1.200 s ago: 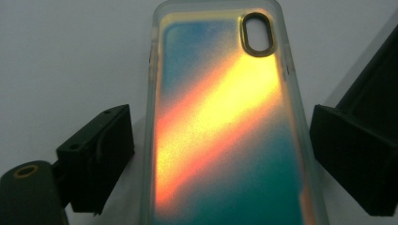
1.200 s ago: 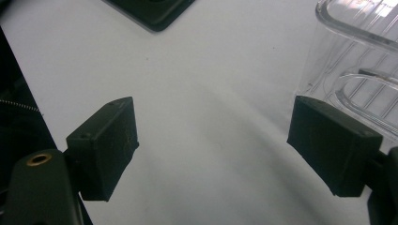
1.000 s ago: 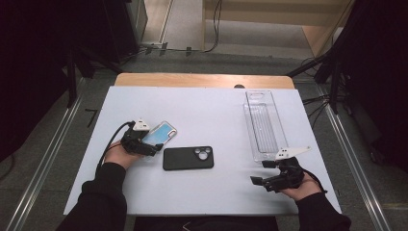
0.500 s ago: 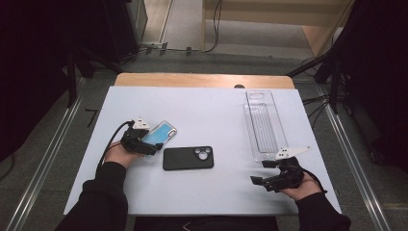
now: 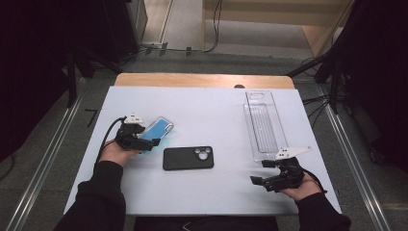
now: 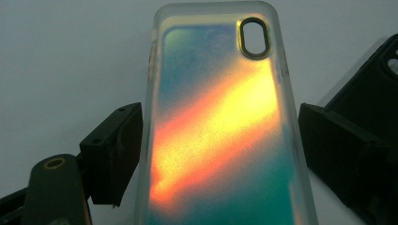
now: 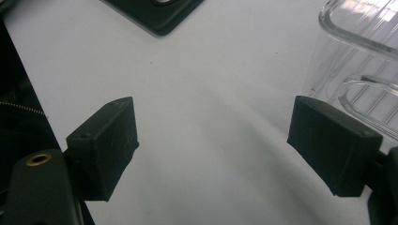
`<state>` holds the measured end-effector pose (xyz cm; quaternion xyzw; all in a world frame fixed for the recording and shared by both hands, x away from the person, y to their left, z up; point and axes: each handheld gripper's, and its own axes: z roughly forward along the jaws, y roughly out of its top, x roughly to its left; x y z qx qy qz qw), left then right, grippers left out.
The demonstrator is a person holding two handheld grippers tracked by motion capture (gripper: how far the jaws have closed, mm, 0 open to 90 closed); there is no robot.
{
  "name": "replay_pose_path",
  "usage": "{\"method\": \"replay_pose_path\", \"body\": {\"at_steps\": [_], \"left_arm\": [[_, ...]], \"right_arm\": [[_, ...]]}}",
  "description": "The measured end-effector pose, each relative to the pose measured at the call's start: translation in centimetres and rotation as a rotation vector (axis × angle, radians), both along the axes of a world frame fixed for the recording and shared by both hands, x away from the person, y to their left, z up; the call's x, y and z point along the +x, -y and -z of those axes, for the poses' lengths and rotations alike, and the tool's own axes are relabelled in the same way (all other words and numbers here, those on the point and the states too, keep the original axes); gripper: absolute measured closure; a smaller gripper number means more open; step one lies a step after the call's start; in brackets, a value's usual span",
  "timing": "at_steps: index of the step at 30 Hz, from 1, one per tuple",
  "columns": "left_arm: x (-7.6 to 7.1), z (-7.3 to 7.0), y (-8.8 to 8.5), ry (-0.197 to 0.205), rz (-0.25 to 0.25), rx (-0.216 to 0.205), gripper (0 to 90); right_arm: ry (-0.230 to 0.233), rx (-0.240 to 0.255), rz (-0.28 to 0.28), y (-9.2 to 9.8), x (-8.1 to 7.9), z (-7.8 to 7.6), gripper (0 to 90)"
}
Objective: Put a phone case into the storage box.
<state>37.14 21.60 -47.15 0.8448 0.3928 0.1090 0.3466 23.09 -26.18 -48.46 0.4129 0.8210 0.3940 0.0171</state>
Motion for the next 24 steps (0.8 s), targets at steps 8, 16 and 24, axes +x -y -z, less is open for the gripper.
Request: {"method": "replay_pose_path", "body": {"at_steps": [8,16,24], "left_arm": [[-1.0,-1.2,0.9,-0.03,0.022,-0.019,17.1],[-2.2,-2.1,2.5,-0.05,0.069,-0.048,17.1],[-3.4,-2.6,4.0,-0.069,0.095,-0.075,17.1]], "right_arm": [[-0.004,0.009,-0.01,-0.1,0.0,-0.1,14.4],[-0.004,0.018,-0.01,-0.3,-0.1,-0.2,14.3],[-0.006,0.033,0.0,-0.5,-0.2,-0.4,14.4]]}}
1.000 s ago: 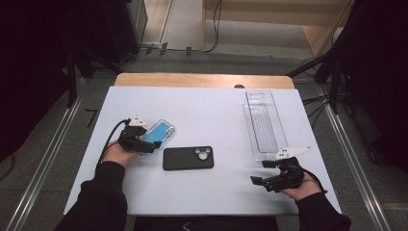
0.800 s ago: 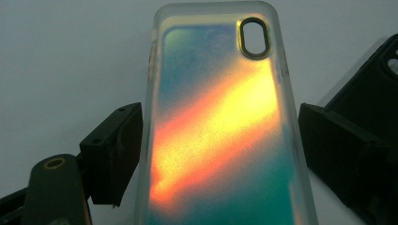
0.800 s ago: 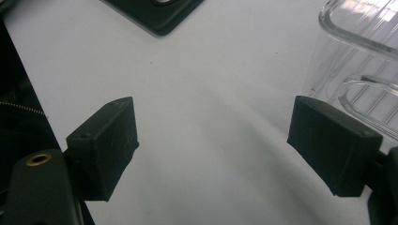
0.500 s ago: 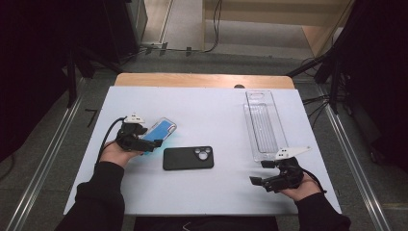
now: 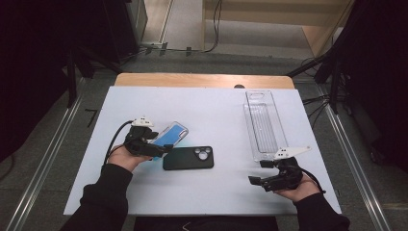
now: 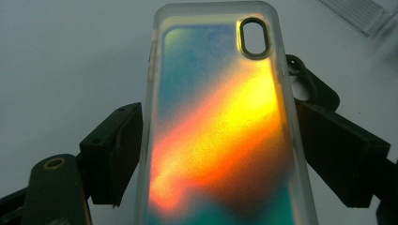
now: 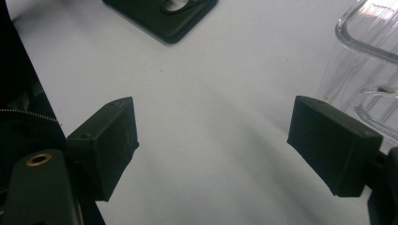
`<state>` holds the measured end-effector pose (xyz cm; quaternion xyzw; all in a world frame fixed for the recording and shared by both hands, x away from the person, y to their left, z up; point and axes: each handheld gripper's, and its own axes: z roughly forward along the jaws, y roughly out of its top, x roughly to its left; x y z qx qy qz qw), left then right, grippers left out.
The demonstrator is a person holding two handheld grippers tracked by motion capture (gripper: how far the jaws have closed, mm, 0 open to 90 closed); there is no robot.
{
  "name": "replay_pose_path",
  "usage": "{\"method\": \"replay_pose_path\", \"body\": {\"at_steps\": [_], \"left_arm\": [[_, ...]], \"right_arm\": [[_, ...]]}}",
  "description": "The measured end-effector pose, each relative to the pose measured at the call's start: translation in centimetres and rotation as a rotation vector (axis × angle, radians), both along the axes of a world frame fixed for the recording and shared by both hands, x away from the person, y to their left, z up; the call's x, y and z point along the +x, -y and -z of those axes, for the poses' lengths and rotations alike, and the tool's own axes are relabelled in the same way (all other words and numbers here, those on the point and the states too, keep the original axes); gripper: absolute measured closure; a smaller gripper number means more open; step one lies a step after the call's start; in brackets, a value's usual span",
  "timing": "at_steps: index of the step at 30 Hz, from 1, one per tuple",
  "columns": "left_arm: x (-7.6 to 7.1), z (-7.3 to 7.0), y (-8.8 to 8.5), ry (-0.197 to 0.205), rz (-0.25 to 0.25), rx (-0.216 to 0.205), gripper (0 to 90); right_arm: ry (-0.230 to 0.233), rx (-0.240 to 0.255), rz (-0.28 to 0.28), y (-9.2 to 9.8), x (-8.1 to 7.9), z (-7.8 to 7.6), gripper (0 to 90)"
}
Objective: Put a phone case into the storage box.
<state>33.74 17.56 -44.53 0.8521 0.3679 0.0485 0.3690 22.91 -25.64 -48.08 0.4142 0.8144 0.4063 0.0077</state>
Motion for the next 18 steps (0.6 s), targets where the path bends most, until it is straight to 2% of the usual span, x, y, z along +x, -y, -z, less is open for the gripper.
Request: {"method": "replay_pose_path", "body": {"at_steps": [8,18], "left_arm": [[-1.3,-0.2,1.6,-0.007,0.023,-0.017,17.0],[-2.9,0.0,3.3,0.006,0.033,-0.033,17.1]], "right_arm": [[-0.001,0.01,-0.001,-0.5,-0.1,-0.2,14.3],[0.004,0.025,0.02,-0.6,0.0,-0.6,14.4]]}}
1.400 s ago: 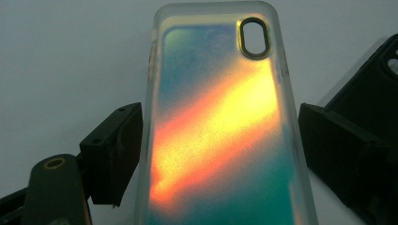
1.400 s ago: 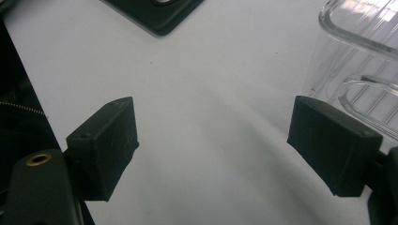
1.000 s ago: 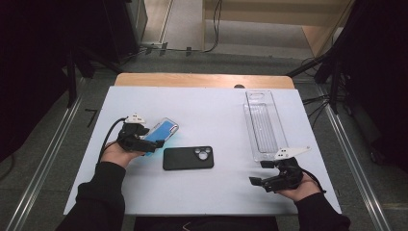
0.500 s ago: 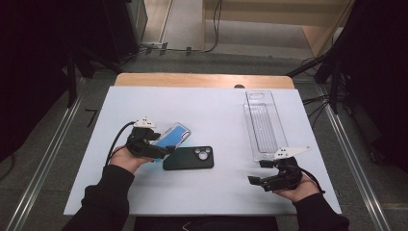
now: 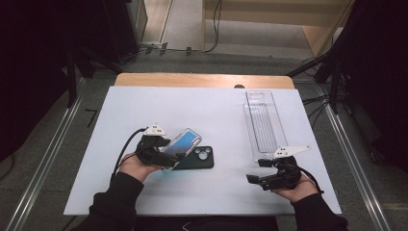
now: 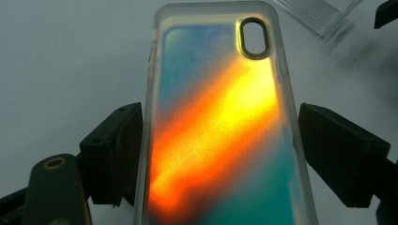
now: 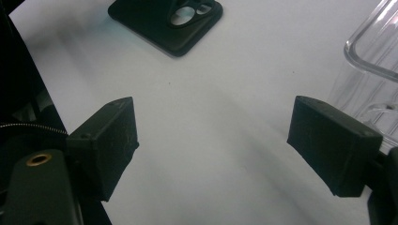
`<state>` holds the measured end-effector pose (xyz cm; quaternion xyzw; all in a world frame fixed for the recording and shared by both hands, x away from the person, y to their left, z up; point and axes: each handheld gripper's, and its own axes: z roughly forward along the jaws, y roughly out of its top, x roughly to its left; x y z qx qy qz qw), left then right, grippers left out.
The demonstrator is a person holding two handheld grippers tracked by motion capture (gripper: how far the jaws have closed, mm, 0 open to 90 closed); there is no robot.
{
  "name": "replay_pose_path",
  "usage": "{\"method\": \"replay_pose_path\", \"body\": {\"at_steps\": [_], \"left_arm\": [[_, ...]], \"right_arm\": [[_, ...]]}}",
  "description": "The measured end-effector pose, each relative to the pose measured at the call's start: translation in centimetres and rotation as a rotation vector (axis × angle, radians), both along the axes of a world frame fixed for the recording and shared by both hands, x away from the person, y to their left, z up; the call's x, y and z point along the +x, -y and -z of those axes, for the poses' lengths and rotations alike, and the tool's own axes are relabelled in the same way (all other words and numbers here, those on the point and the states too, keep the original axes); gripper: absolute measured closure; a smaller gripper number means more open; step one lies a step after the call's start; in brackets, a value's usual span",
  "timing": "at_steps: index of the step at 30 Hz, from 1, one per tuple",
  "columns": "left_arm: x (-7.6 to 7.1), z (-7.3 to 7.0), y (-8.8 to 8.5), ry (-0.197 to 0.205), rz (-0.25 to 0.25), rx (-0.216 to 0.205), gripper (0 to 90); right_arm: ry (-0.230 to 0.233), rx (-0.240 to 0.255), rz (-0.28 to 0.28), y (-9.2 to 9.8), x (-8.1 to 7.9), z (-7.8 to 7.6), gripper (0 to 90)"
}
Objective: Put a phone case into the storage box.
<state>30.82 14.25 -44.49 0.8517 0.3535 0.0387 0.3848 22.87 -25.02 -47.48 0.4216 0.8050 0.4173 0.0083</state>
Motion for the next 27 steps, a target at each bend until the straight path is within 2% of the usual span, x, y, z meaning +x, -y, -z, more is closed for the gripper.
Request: {"method": "replay_pose_path", "body": {"at_steps": [6,10,16,21,22,23,27], "left_arm": [[-0.9,0.3,1.1,0.019,-0.008,-0.012,17.1],[-1.4,0.4,1.5,0.069,-0.023,-0.023,17.0],[-1.6,0.6,1.8,0.114,-0.049,-0.04,17.0],[-1.8,0.8,2.2,0.144,-0.067,-0.047,17.0],[-1.9,0.9,2.5,0.161,-0.078,-0.062,17.0],[-1.9,0.9,2.5,0.161,-0.078,-0.062,17.0],[-2.1,0.9,3.0,0.207,-0.095,-0.083,17.0]], "right_arm": [[0.016,-0.007,-0.006,-0.7,-0.1,-0.4,14.3],[0.026,-0.003,-0.008,-1.2,-0.1,-0.7,14.3],[0.026,0.016,0.004,-2.0,0.2,-1.2,14.3],[0.049,0.027,0.045,-2.5,0.4,-1.8,14.3],[0.05,0.022,0.054,-2.7,0.5,-1.9,14.4],[0.05,0.022,0.054,-2.7,0.5,-1.9,14.4],[0.051,0.032,0.057,-3.3,0.8,-2.4,14.4]]}}
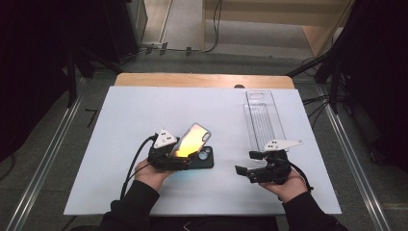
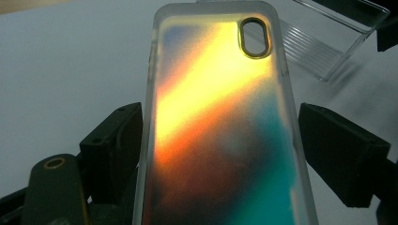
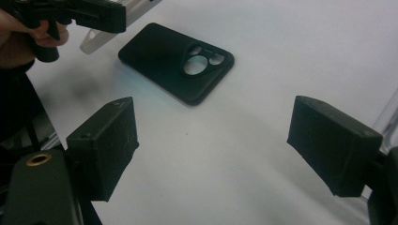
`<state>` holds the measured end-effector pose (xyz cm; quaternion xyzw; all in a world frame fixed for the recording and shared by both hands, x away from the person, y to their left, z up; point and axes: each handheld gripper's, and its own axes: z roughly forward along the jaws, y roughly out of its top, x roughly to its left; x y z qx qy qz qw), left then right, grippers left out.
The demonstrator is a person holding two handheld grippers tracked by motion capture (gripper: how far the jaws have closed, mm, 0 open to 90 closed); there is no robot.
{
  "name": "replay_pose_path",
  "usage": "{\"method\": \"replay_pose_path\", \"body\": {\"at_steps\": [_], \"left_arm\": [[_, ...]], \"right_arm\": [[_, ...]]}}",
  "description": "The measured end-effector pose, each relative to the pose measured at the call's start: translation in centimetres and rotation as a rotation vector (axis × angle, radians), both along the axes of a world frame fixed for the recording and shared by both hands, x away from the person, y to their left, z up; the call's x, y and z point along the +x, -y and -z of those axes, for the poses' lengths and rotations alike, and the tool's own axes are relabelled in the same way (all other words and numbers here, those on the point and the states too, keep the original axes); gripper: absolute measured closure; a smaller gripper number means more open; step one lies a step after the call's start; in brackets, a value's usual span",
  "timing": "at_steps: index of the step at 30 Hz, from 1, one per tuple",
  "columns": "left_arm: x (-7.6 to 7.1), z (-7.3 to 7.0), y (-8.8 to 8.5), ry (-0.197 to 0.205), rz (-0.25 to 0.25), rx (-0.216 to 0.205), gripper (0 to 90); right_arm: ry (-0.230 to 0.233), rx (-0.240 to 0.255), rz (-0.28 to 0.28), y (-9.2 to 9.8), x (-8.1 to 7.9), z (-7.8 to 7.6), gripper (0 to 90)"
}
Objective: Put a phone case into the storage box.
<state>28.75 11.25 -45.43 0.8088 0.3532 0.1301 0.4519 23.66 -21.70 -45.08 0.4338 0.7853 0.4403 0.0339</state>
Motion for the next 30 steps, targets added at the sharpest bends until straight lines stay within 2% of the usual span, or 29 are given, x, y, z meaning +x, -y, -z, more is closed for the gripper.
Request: {"method": "replay_pose_path", "body": {"at_steps": [4,7,13,21,26,30], "left_arm": [[-0.1,0.2,0.2,0.016,-0.005,-0.004,17.0],[-0.3,0.5,0.3,0.036,-0.019,-0.036,17.0],[-0.5,0.9,0.8,0.062,-0.026,-0.076,17.0],[-1.0,1.5,1.1,0.129,-0.039,-0.134,17.0],[-1.2,2.0,1.4,0.136,-0.04,-0.141,17.0],[-1.4,2.1,1.6,0.147,-0.041,-0.15,17.0]], "right_arm": [[-0.01,0.014,-0.002,-0.4,0.2,-0.3,14.4],[-0.017,0.038,-0.005,-1.1,0.5,-0.8,14.4],[-0.008,0.049,-0.007,-2.4,1.4,-1.7,14.4],[0.003,0.076,0.005,-3.6,2.5,-2.7,14.4],[0.008,0.103,0.017,-4.1,3.2,-3.3,14.4],[0.006,0.106,0.022,-4.5,3.8,-3.6,14.4]]}}
